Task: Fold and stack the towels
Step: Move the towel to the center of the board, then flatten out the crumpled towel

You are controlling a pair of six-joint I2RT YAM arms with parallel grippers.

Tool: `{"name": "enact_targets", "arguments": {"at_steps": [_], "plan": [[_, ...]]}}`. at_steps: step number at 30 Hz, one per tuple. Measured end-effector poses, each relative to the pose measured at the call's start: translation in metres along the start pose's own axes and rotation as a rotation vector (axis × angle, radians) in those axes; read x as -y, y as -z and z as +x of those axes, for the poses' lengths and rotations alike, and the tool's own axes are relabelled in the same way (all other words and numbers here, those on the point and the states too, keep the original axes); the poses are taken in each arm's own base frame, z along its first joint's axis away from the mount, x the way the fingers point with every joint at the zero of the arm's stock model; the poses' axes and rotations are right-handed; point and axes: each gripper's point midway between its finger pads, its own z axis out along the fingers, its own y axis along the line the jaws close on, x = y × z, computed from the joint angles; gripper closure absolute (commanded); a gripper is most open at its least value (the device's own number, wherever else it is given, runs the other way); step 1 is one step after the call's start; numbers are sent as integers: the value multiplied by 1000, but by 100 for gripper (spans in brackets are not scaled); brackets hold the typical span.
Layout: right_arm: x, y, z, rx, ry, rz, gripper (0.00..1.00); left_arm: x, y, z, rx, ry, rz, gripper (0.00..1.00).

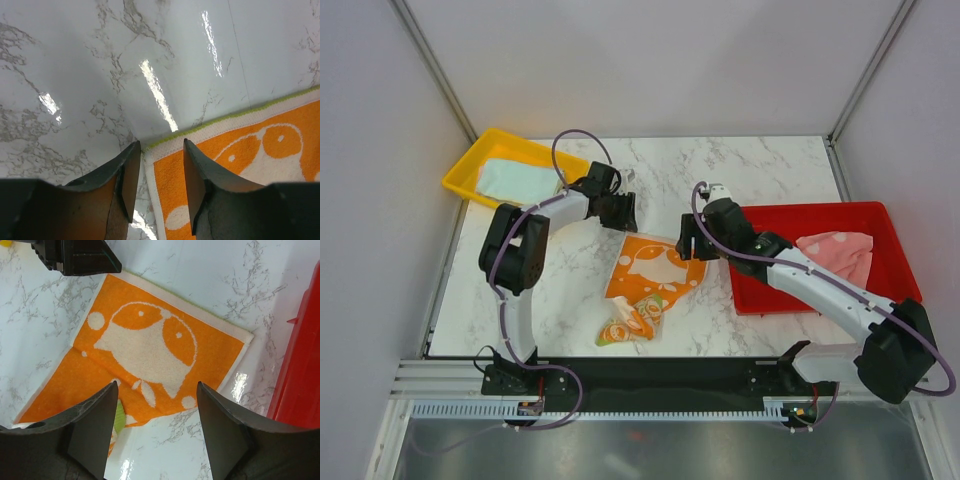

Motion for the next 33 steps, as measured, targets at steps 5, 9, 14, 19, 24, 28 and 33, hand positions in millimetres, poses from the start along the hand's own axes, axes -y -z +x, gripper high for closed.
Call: {"name": "enact_targets", "arguments": {"at_steps": [5, 9, 14, 19, 24, 28, 33], "plan": [[7, 2, -1, 3, -14, -2, 27, 0, 0, 3, 7, -37, 15, 64], [7, 3, -1, 1, -21, -11, 27, 1, 0, 6, 9, -46, 28, 65], [2, 3, -1, -5, -23, -37, 27, 6, 4, 15, -7, -45, 47, 65], [0, 3, 0, -8, -23, -53, 28, 11, 9, 26, -37, -46, 54, 61], [0, 1, 8, -32, -27, -62, 27, 22, 14, 39, -68, -43, 89, 54], [2, 0, 16, -50, -30, -60, 28, 33, 16, 49, -101, 5, 150, 51], [2, 2, 17, -49, -36, -65, 27, 46, 20, 60, -148, 97, 200, 49]]}}
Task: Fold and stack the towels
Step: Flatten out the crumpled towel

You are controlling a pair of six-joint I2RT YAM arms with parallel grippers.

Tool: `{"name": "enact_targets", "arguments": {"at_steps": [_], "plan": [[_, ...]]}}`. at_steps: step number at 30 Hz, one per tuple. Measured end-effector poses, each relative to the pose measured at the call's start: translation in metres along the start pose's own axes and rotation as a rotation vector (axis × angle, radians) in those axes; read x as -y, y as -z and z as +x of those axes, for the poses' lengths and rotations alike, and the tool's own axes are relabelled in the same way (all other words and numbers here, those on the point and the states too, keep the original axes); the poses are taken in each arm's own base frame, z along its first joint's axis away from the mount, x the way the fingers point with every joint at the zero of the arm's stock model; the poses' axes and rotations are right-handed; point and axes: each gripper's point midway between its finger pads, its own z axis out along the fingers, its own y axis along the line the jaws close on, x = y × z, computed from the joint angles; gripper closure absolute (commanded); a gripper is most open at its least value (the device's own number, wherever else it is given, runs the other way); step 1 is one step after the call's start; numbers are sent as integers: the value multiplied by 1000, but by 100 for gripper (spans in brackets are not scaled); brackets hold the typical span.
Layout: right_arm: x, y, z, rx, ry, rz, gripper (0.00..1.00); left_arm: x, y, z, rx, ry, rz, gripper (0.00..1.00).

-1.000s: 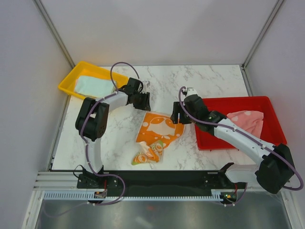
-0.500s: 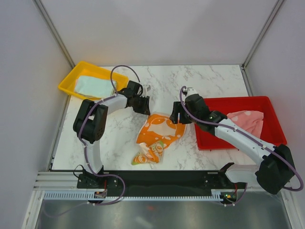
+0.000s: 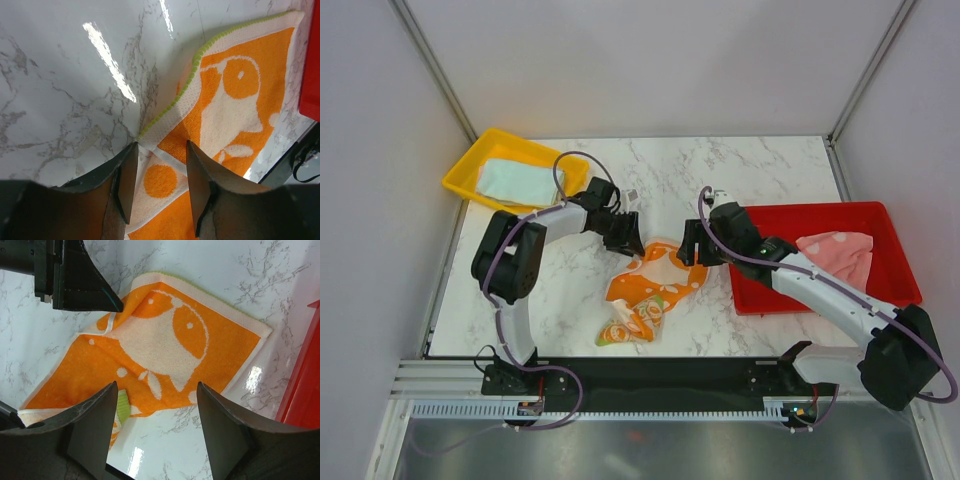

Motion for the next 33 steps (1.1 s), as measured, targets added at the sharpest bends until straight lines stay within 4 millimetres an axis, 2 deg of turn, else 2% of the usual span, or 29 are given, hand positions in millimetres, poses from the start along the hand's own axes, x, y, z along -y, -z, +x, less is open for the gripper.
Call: {"name": "enact_targets", "arguments": {"at_steps": [9, 18, 27, 33], "plan": [[1, 2, 1, 3, -2, -2, 27, 7, 2, 3, -5, 77, 12, 48], [1, 2, 1, 4, -1, -2, 27, 19, 8, -7, 32, 106, 33, 48], [1, 2, 1, 4, 1, -1, 27, 19, 6, -14, 62, 117, 22, 50], [2, 0, 3, -4, 1, 2, 27, 29, 5, -23, 123, 126, 56, 52]]}}
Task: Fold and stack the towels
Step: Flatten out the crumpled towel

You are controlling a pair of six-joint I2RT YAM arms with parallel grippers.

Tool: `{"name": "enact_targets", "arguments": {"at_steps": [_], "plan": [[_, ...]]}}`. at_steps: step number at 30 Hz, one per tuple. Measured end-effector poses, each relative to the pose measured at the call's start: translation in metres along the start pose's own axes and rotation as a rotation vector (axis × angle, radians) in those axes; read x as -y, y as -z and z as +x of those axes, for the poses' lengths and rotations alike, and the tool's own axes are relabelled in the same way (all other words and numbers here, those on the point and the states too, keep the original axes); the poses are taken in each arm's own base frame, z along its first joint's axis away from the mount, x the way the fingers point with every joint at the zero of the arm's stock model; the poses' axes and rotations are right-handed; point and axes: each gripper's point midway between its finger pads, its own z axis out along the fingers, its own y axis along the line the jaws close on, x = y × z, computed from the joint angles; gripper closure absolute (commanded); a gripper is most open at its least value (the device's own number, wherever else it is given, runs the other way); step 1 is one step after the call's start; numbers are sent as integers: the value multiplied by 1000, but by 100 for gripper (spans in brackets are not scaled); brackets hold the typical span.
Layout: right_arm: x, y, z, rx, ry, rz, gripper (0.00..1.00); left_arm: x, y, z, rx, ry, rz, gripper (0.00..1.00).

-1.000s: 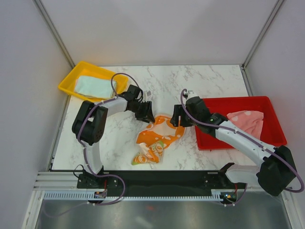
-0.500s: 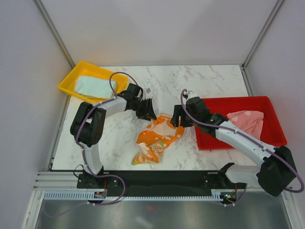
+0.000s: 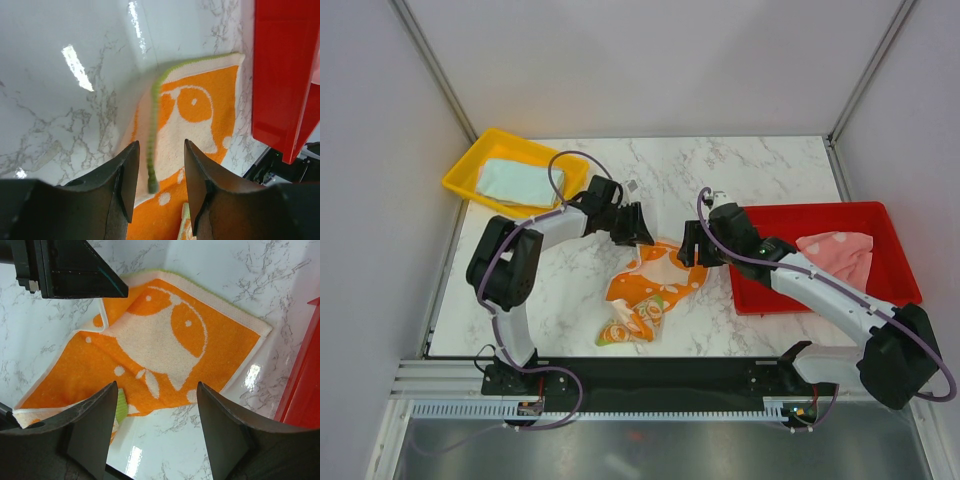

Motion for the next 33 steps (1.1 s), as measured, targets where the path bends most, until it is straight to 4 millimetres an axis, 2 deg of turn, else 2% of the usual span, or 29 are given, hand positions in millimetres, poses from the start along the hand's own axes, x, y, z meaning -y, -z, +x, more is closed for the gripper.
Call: {"name": "enact_targets", "arguments": {"at_steps": [5, 10, 13, 17, 18, 19, 20, 22, 23, 29, 33], "plan": [[0, -1, 1, -3, 0, 2, 27, 12, -5, -2, 18, -15, 26, 53], [0, -1, 0, -2, 0, 1, 27, 14, -8, 7, 7, -25, 23, 57], [0, -1, 0, -1, 0, 1, 27, 9, -9, 11, 4, -22, -10, 57], [0, -1, 0, 0, -1, 0, 27, -11, -7, 16, -7, -23, -115, 58], [0, -1, 0, 1, -2, 0, 27, -16, -6, 17, -8, -26, -145, 61], [0, -1, 0, 1, -3, 0, 28, -22, -4, 16, -7, -30, -178, 68], [0, -2, 0, 0, -4, 0, 29, -27, -3, 15, -6, -37, -208, 80], [1, -4, 2, -7, -8, 5, 31, -32, 0, 11, 2, -55, -250, 90], [1, -6, 3, -14, -8, 9, 32, -34, 2, 8, 8, -66, -270, 98], [6, -27, 10, -66, -9, 42, 33, -36, 9, -8, 37, -131, -316, 98], [6, -43, 2, -74, -3, 74, 30, -53, 15, -8, 43, -115, -379, 96]]}}
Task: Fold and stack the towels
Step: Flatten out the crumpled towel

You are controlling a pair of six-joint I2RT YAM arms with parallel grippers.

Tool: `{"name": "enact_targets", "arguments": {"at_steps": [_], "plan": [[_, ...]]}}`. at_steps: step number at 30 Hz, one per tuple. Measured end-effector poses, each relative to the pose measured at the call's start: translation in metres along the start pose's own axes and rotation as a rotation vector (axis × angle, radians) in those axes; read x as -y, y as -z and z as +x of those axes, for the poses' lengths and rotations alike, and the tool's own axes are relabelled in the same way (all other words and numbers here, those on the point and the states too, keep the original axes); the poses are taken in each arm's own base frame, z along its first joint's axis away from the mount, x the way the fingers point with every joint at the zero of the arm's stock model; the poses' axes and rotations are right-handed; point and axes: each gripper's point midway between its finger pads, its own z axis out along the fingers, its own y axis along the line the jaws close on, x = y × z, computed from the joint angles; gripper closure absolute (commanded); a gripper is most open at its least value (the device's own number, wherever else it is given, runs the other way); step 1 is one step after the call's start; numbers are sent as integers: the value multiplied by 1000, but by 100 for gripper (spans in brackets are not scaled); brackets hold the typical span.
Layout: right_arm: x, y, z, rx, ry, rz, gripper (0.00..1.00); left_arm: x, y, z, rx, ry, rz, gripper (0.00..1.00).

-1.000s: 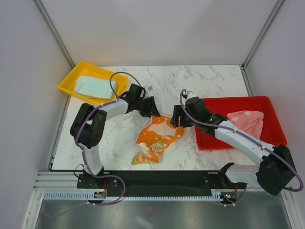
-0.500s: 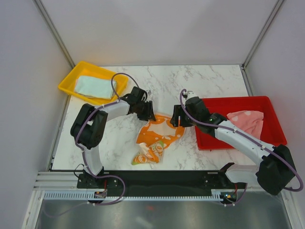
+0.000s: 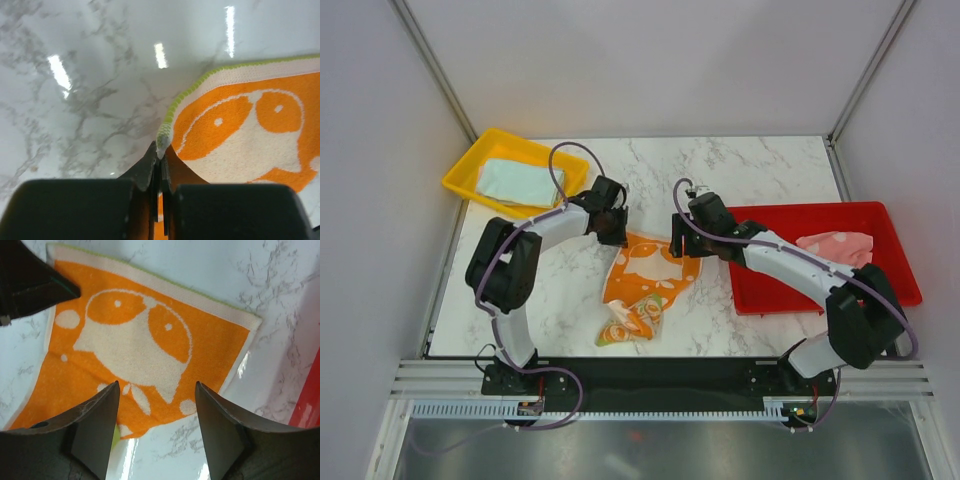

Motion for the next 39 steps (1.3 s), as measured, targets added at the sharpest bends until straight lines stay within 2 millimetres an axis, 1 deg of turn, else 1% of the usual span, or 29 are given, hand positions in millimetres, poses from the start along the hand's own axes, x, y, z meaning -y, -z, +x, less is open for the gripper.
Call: {"name": "enact_targets", "arguments": {"at_steps": [2, 4, 6, 8, 10, 13, 14, 16, 18, 20, 23, 26, 29, 33, 34, 35, 39], "plan": [[-3, -14, -9, -4, 8, 18, 29, -17, 2, 10, -21, 24, -40, 92], [-3, -31, -17, -11, 23, 44, 29, -32, 4, 22, -50, 53, -75, 91], [-3, -47, -24, -17, 39, 65, 29, -41, 8, 24, -54, 87, -97, 91], [0, -63, -28, -32, 56, 89, 30, -49, 13, 26, -54, 117, -117, 86], [7, -74, -30, -49, 68, 112, 30, -54, 16, 28, -58, 137, -131, 84], [23, -83, -36, -67, 70, 142, 30, -57, 16, 29, -62, 150, -141, 75], [30, -85, -38, -72, 70, 151, 30, -57, 17, 29, -62, 152, -140, 70], [42, -89, -43, -82, 73, 158, 30, -55, 17, 28, -63, 156, -136, 65], [51, -94, -46, -92, 86, 158, 30, -52, 18, 23, -59, 158, -121, 63], [57, -100, -46, -112, 104, 134, 31, -49, 18, 15, -48, 158, -107, 63], [58, -108, -41, -147, 126, 85, 33, -46, 17, 2, -33, 166, -82, 62], [57, -114, -31, -186, 150, 40, 33, -49, 15, -3, -33, 180, -69, 62], [53, -117, -31, -186, 173, 3, 34, -55, 12, -2, -43, 197, -68, 63], [47, -118, -31, -186, 191, -37, 38, -60, 8, 2, -62, 215, -64, 65], [46, -119, -31, -186, 194, -46, 38, -61, 7, 2, -65, 218, -63, 69], [44, -120, -31, -184, 195, -56, 39, -60, 7, 1, -65, 218, -61, 70], [40, -122, -32, -179, 206, -86, 43, -57, 4, 0, -69, 219, -41, 71]]}}
